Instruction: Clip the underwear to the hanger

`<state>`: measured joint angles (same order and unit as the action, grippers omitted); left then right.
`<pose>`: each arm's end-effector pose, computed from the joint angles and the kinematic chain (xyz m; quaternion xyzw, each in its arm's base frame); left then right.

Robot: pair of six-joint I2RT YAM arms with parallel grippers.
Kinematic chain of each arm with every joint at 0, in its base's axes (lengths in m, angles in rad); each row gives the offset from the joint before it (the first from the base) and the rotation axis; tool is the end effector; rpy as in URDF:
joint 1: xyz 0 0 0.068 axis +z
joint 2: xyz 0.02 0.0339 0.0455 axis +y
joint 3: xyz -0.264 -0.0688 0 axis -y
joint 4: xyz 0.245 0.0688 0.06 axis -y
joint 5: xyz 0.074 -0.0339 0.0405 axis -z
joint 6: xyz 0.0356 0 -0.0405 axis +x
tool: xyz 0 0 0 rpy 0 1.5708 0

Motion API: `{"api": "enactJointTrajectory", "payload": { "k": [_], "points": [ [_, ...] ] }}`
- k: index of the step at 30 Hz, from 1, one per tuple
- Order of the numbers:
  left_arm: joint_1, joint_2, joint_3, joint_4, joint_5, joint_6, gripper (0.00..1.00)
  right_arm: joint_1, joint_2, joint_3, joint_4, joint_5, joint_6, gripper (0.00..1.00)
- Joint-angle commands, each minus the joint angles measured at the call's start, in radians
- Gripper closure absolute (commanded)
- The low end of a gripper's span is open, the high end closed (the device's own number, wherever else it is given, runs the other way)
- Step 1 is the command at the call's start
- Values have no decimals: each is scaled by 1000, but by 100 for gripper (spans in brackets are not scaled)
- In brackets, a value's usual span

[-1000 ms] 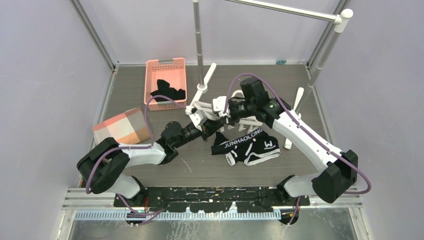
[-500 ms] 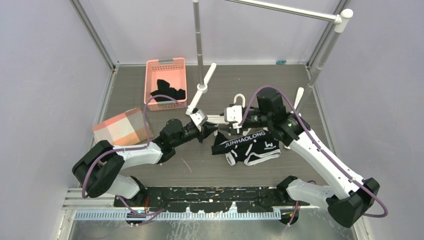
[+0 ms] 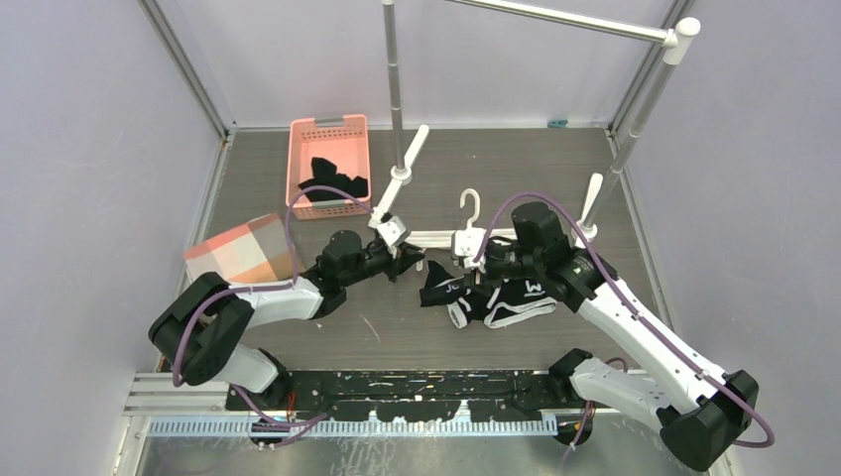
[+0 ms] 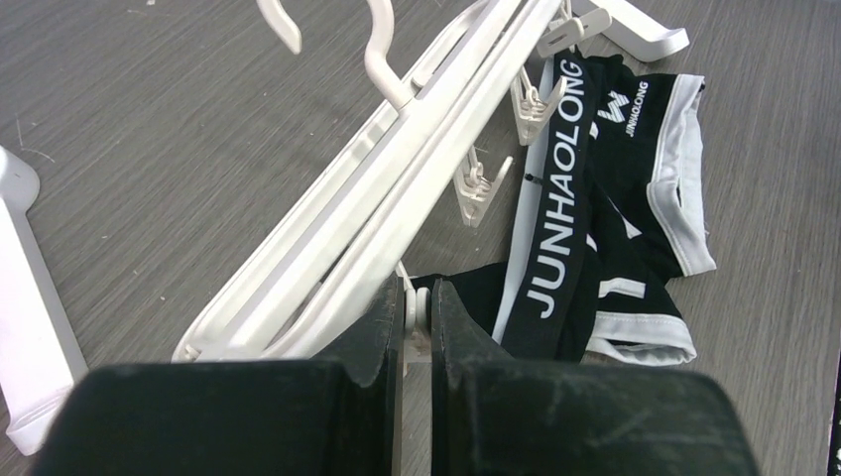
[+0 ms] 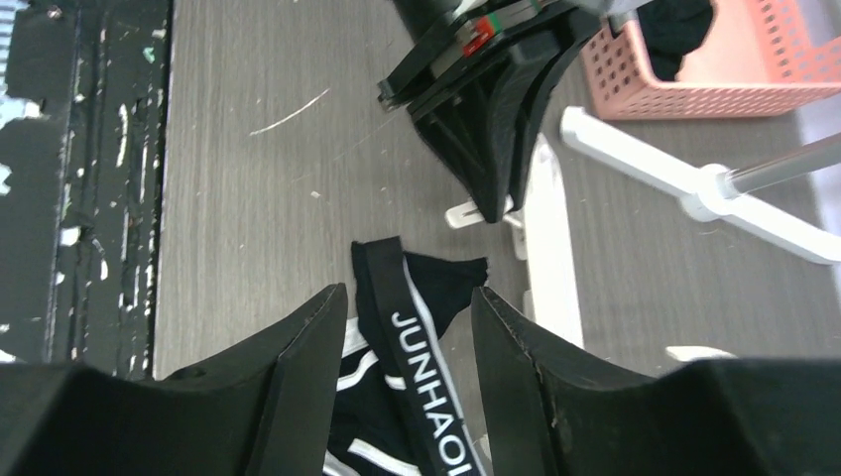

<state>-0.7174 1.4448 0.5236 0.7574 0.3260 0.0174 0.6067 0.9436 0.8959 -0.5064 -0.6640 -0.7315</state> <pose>0.2103 -0.1986 0.1990 0.3683 0.6646 -0.3351 0.5572 0.1513 0.1317 0.3218 -0.6367 0.5494 0.2555 0.4770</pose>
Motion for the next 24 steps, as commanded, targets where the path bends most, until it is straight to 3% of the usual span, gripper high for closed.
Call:
{"api": "enactJointTrajectory", "payload": {
  "k": [1,5,24],
  "points": [
    [13,5,48,61,50,20,100,2,70,27,-124,-17,-57,46],
    [16,28,44,73,68,18,100,3,174,49,-213,-47,-122,46],
    [90,176,86,207,108,-35,100,-27,607,211,-210,19,-299,46]
  ]
}}
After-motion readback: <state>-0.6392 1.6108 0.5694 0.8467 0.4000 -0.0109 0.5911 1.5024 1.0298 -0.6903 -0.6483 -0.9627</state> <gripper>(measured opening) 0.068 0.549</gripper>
